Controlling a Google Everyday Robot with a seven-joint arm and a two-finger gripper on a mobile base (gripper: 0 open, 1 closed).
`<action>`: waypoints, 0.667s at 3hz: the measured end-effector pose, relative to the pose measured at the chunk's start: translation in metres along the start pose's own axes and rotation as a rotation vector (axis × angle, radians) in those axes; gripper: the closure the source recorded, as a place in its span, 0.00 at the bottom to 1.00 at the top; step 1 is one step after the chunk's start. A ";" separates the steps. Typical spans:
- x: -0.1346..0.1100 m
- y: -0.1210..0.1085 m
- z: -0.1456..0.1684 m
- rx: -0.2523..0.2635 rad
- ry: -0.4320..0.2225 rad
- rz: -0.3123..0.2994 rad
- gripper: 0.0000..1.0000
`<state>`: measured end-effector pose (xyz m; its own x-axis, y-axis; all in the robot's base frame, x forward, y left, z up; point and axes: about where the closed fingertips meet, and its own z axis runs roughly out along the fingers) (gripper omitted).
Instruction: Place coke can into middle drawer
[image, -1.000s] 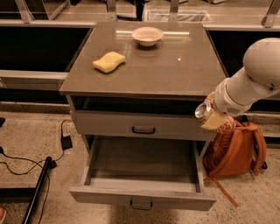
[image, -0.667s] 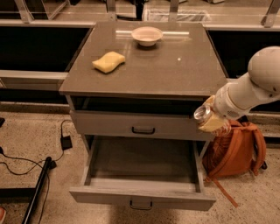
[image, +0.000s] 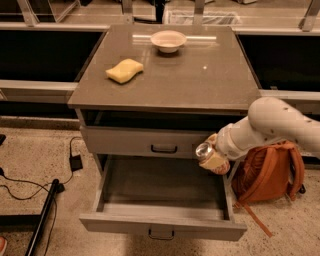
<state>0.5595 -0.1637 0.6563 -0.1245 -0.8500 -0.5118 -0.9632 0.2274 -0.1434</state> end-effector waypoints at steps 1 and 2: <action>0.007 0.003 0.024 0.035 0.007 0.040 1.00; 0.007 0.001 0.026 0.049 0.004 0.047 1.00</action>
Offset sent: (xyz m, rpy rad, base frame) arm 0.0017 0.0057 -0.0222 -0.0018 -0.0079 -0.0446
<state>0.5645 -0.1568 0.6305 -0.1705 -0.8397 -0.5156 -0.9434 0.2901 -0.1605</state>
